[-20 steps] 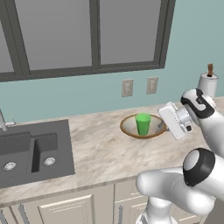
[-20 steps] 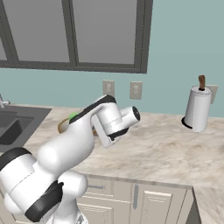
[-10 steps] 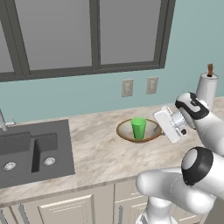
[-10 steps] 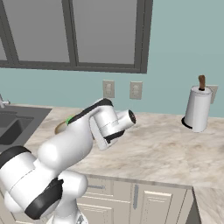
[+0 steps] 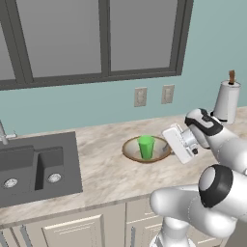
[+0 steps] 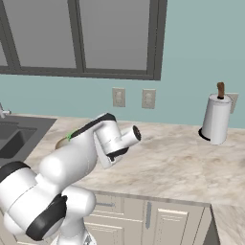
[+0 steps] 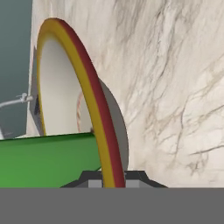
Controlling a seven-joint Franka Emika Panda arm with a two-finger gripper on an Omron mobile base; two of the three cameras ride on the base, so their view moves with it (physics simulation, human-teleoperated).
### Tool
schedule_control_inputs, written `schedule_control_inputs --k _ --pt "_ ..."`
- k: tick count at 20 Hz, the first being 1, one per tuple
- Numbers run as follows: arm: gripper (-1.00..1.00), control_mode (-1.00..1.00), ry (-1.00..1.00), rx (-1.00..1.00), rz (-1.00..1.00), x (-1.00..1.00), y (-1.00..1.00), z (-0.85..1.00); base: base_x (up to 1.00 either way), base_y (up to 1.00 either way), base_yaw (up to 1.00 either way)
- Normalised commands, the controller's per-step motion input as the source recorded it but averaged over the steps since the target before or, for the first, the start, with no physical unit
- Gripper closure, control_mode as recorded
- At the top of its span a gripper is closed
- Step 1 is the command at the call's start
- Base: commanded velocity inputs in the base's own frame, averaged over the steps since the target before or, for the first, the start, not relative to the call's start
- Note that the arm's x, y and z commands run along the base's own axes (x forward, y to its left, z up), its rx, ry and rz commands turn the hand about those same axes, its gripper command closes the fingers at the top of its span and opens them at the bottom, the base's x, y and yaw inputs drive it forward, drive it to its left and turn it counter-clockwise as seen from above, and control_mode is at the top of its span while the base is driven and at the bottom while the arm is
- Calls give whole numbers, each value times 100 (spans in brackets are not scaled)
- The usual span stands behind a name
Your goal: Place the cup inside the bowl on the dining table and move the bowl to any counter.
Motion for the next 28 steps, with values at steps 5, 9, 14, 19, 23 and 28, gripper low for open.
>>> schedule_control_inputs --k 5,9,14,19,23,28 --pt "100 -100 -2 0 0 0 17 -17 0 0 0" --pt "100 -100 -1 0 0 1 16 -22 0 0 0" --pt "100 -100 0 0 0 12 14 -25 0 0 0" --pt "100 -100 0 0 0 15 12 -21 0 0 0" --pt "100 -100 0 0 0 8 11 -12 0 0 0" --pt "100 -100 0 0 0 4 8 -14 0 0 0"
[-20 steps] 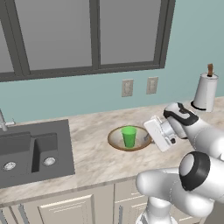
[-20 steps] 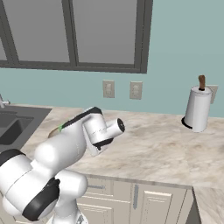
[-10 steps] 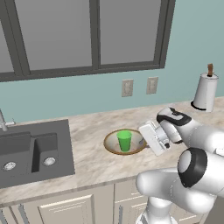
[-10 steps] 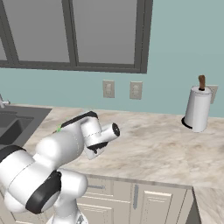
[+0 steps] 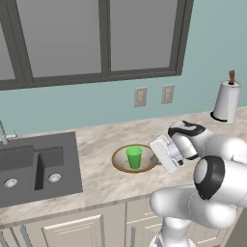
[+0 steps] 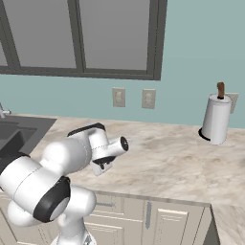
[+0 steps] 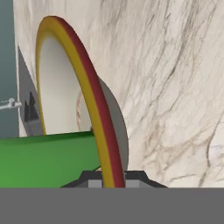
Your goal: Place the cup inside the bowl on the dining table and move the bowl to any counter.
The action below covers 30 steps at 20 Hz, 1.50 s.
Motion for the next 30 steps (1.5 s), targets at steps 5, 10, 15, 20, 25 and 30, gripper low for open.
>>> schedule_control_inputs --k 5,10,15,20,25,30 --pt "100 -100 0 0 0 0 6 -13 0 0 0" --pt "100 -100 0 0 0 0 6 -12 0 0 0" --pt "100 -100 0 0 0 0 6 -7 0 0 0" --pt "100 -100 0 0 0 0 4 -4 0 0 0" --pt "100 -100 0 0 0 0 0 -6 0 0 0" --pt "100 -100 0 0 0 0 0 0 0 0 0"
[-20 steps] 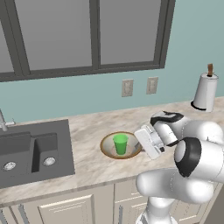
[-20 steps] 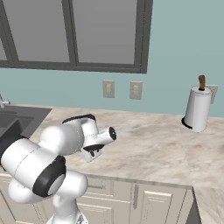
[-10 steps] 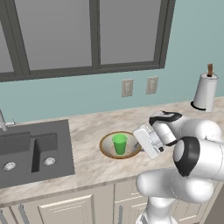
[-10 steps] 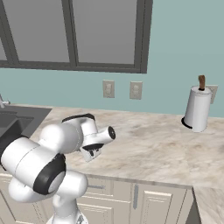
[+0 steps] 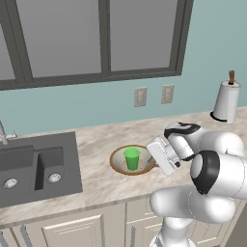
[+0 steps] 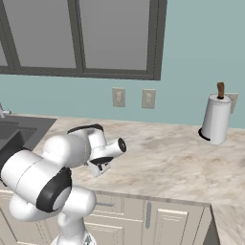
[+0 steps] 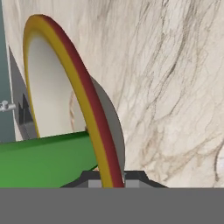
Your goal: Place the cup inside the bowl on the dining table and move the bowl to any counter.
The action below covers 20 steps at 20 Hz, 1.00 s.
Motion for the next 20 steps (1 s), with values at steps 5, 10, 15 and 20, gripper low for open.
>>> schedule_control_inputs --k 5,10,15,20 --pt "-100 -100 0 0 0 0 0 0 0 0 0" --pt "-100 -100 0 0 0 0 0 0 0 0 0" --pt "-100 -100 0 0 0 0 -1 0 0 0 0" --pt "-100 -100 0 0 0 -3 -27 6 0 0 0"
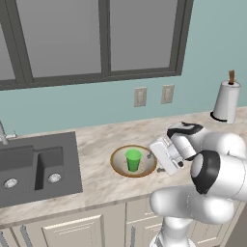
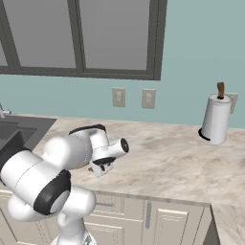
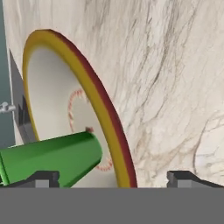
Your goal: Place the cup inside the bowl on the dining table and move the bowl to any counter.
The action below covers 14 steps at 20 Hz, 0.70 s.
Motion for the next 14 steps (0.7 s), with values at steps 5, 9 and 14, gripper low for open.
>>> schedule_control_inputs --k 5,9,14 --pt "-100 -100 0 0 0 -16 -51 39 0 0 0" --pt "-100 -100 0 0 0 -30 -39 52 0 0 0" --pt "-100 -100 0 0 4 -17 -15 38 0 0 0"
